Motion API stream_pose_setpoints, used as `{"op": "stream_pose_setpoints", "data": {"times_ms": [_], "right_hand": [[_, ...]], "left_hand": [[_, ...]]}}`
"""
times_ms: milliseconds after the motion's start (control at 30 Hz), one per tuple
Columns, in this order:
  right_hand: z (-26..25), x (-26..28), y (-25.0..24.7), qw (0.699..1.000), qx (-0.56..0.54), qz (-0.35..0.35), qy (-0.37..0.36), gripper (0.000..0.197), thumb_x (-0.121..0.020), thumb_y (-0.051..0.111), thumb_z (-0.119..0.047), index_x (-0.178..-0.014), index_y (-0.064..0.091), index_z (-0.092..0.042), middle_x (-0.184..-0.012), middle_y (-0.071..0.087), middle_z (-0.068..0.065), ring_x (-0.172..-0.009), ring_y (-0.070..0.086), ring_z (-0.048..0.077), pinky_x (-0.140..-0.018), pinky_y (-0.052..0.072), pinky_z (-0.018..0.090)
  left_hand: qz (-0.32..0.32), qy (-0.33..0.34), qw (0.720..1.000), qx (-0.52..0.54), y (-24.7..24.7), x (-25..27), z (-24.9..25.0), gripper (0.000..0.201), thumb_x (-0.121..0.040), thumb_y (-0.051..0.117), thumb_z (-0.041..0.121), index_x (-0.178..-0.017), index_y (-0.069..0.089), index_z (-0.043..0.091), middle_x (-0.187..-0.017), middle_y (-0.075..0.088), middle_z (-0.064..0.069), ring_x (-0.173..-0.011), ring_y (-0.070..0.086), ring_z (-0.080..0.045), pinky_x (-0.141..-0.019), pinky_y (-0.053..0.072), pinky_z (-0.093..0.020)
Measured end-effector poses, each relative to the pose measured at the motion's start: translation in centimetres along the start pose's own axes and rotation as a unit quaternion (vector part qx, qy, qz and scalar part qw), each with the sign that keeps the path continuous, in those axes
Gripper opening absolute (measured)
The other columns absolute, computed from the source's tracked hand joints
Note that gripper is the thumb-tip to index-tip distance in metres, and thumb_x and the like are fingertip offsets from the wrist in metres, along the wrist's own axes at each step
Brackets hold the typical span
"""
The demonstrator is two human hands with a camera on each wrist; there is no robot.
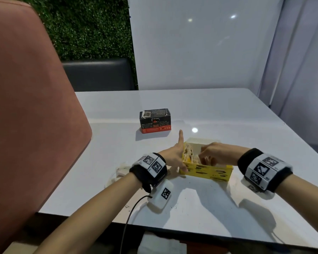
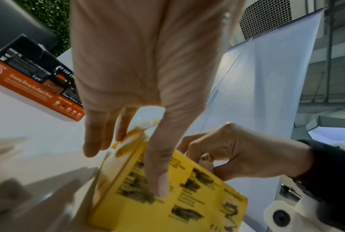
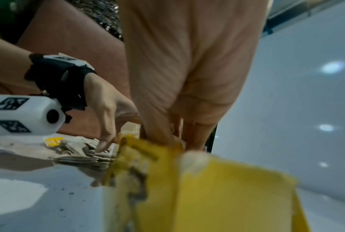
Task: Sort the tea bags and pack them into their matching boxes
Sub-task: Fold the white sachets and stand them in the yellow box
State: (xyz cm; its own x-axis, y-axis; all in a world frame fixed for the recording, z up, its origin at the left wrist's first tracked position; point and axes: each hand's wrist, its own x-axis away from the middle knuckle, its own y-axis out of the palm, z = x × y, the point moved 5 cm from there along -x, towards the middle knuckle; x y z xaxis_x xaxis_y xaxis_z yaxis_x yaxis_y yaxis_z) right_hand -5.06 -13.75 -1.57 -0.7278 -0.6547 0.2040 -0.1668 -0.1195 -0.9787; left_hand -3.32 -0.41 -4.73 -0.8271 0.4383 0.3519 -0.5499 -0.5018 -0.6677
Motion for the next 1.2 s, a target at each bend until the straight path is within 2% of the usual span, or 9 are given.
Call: {"op": "stream_pose_setpoints", "data": {"times_ms": [167, 300, 400, 500, 600, 833, 1000, 1100, 1200], "right_hand": [[0.7, -0.2, 1.3, 0.997, -0.066, 0.000, 0.037, 0.056, -0.087, 0.052, 0.006, -0.136, 0.039, -0.017, -0.134, 0.050, 0.006, -0.113, 0.055, 0.023, -0.094, 0.049, 0.034], [2.1, -0.1, 1.2, 0.990, -0.077, -0.029, 0.114, 0.055, -0.087, 0.043, 0.014, -0.134, 0.034, -0.012, -0.126, 0.052, 0.012, -0.100, 0.054, 0.020, -0.080, 0.047, 0.022], [2.3, -0.2, 1.5, 0.987, -0.064, -0.052, 0.137, 0.045, -0.090, 0.043, 0.008, -0.131, 0.041, -0.010, -0.120, 0.055, 0.014, -0.097, 0.058, 0.024, -0.071, 0.043, 0.019], [2.0, -0.9, 2.0, 0.986, -0.071, -0.068, 0.136, 0.032, -0.091, 0.048, -0.002, -0.123, 0.053, -0.006, -0.119, 0.059, 0.016, -0.105, 0.058, 0.029, -0.080, 0.046, 0.028], [1.6, -1.7, 2.1, 0.987, -0.098, -0.045, 0.116, 0.028, -0.091, 0.050, -0.007, -0.117, 0.060, -0.004, -0.114, 0.063, 0.015, -0.089, 0.055, 0.022, -0.083, 0.044, 0.029], [1.1, -2.4, 2.2, 0.993, -0.077, -0.026, 0.088, 0.029, -0.085, 0.056, -0.004, -0.110, 0.062, -0.018, -0.105, 0.066, 0.006, -0.086, 0.055, 0.021, -0.084, 0.049, 0.036], [1.3, -1.9, 1.8, 0.988, -0.106, -0.068, 0.092, 0.032, -0.087, 0.054, -0.004, -0.115, 0.059, -0.017, -0.112, 0.063, 0.004, -0.092, 0.055, 0.019, -0.086, 0.046, 0.027], [1.8, -1.0, 0.6, 0.979, -0.149, -0.088, 0.110, 0.037, -0.084, 0.059, -0.003, -0.118, 0.059, -0.016, -0.102, 0.060, -0.003, -0.089, 0.056, 0.014, -0.078, 0.048, 0.020], [1.5, -0.5, -2.0, 0.977, -0.173, -0.011, 0.128, 0.035, -0.083, 0.060, 0.001, -0.117, 0.062, -0.009, -0.089, 0.058, -0.004, -0.082, 0.055, 0.013, -0.073, 0.047, 0.019]], "left_hand": [[0.025, -0.004, 1.000, 0.000, 0.3, -1.0, -1.3, 0.140, -0.071, 0.076, 0.002, -0.115, -0.053, 0.037, -0.155, 0.006, -0.025, -0.138, 0.029, -0.035, -0.110, 0.033, -0.049], [0.009, 0.014, 1.000, 0.002, 0.4, -1.1, -1.1, 0.141, -0.070, 0.077, 0.002, -0.122, -0.051, 0.031, -0.154, -0.013, -0.023, -0.146, 0.002, -0.028, -0.116, 0.021, -0.048], [-0.002, 0.026, 0.999, 0.030, 0.6, -1.3, -0.9, 0.140, -0.071, 0.075, -0.003, -0.124, -0.050, 0.031, -0.154, -0.017, -0.019, -0.146, 0.007, -0.028, -0.115, 0.023, -0.046], [0.012, 0.028, 0.999, 0.018, 0.6, -1.4, -0.9, 0.141, -0.070, 0.076, -0.001, -0.123, -0.051, 0.029, -0.155, -0.010, -0.021, -0.145, 0.008, -0.029, -0.116, 0.023, -0.045], [0.038, 0.025, 0.999, -0.015, 0.7, -1.4, -0.8, 0.144, -0.068, 0.079, 0.002, -0.122, -0.051, 0.030, -0.156, -0.002, -0.023, -0.144, 0.016, -0.031, -0.114, 0.027, -0.045], [0.048, 0.009, 0.997, -0.053, 1.4, -1.2, -0.4, 0.134, -0.075, 0.074, 0.004, -0.128, -0.047, 0.024, -0.153, 0.000, -0.025, -0.138, 0.026, -0.036, -0.107, 0.031, -0.040], [0.035, 0.008, 0.998, -0.059, 1.3, -0.6, -0.5, 0.135, -0.075, 0.076, 0.011, -0.129, -0.047, 0.025, -0.154, 0.001, -0.025, -0.139, 0.024, -0.036, -0.108, 0.030, -0.042], [0.042, 0.013, 0.999, -0.005, -0.7, 1.6, -1.4, 0.128, -0.076, 0.075, 0.016, -0.137, -0.037, 0.027, -0.156, 0.005, -0.019, -0.140, 0.025, -0.031, -0.112, 0.028, -0.040], [0.099, 0.013, 0.995, 0.009, -4.8, 5.7, -3.7, 0.099, -0.083, 0.068, 0.021, -0.150, -0.005, 0.021, -0.147, 0.036, -0.013, -0.130, 0.042, -0.022, -0.101, 0.039, -0.027]]}}
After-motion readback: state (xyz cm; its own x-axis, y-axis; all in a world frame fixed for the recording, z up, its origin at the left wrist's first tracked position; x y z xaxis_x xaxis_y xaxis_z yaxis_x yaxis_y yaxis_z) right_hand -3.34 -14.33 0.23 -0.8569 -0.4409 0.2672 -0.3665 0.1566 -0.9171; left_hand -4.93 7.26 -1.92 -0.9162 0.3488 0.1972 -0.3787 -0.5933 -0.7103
